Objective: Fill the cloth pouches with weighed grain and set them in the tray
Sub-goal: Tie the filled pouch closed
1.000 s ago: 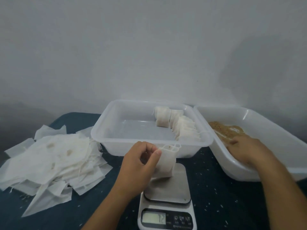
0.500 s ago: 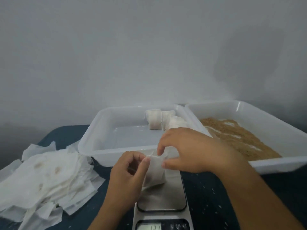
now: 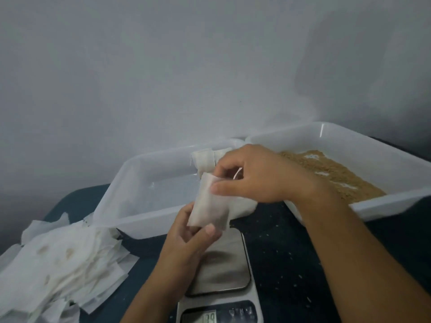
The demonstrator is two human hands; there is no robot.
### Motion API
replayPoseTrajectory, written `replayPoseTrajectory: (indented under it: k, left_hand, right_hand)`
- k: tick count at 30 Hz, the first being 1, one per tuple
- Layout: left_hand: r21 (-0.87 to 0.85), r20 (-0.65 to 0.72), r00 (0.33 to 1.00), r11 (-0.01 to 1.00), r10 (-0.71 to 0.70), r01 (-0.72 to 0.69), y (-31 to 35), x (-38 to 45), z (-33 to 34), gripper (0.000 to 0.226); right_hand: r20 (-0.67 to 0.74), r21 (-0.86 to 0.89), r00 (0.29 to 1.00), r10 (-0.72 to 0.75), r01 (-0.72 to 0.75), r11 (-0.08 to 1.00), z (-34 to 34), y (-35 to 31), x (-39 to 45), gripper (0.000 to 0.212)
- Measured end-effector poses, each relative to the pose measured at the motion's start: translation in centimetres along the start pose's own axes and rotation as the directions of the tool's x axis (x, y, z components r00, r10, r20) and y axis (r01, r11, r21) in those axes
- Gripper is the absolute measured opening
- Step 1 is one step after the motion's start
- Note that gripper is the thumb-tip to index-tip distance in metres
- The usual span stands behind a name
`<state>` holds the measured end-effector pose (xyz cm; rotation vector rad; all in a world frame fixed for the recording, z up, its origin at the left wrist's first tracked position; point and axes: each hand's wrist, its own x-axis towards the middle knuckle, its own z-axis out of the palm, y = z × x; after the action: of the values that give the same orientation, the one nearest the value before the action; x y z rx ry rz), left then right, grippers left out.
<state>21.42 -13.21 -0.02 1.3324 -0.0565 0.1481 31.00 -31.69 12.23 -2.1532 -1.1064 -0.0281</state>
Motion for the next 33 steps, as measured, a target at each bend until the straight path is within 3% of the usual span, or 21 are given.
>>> replayPoseTrajectory:
  k: [2, 5, 10, 15, 21, 26, 33]
  left_hand:
    - [-0.051, -0.008, 0.998, 0.997, -0.064, 0.063, 0.1, 0.9, 2.0, 0.085]
    - [-0.130, -0.019, 0.992, 0.984, -0.122, 0.118, 0.6, 2.6, 5.0, 0.055]
    - [-0.205, 0.018, 0.994, 0.973, -0.105, 0.106, 2.3, 5.6, 7.7, 0.042]
    - [-0.181, -0.007, 0.992, 0.976, -0.127, 0.123, 2.9, 8.2, 8.9, 0.010]
    - [0.031, -0.065, 0.997, 0.999, -0.043, 0.045, 3.2, 10.3, 10.5, 0.039]
    - [0.180, -0.116, 0.993, 0.984, 0.015, 0.006, 2.9, 11.4, 11.0, 0.041]
    - [0.265, -0.121, 0.991, 0.964, 0.062, -0.028, 2.9, 12.0, 10.7, 0.044]
  right_hand:
    - [-0.088, 0.097, 0.995, 0.040, -0.032, 0.995, -1.2, 0.6, -0.3, 0.008]
    - [-0.164, 0.198, 0.978, 0.126, -0.092, 0.976, -2.7, 1.7, -1.1, 0.005]
    - [-0.246, 0.294, 0.936, 0.253, -0.176, 0.939, -5.3, 3.9, -2.8, 0.009]
    - [-0.278, 0.377, 0.888, 0.367, -0.250, 0.892, -5.9, 6.2, -3.5, 0.011]
    - [-0.290, 0.444, 0.845, 0.449, -0.297, 0.845, -6.0, 8.6, -3.8, 0.010]
    - [-0.282, 0.478, 0.830, 0.482, -0.314, 0.820, -5.8, 9.7, -3.9, 0.014]
    - [-0.272, 0.474, 0.828, 0.491, -0.329, 0.817, -5.5, 10.5, -4.0, 0.014]
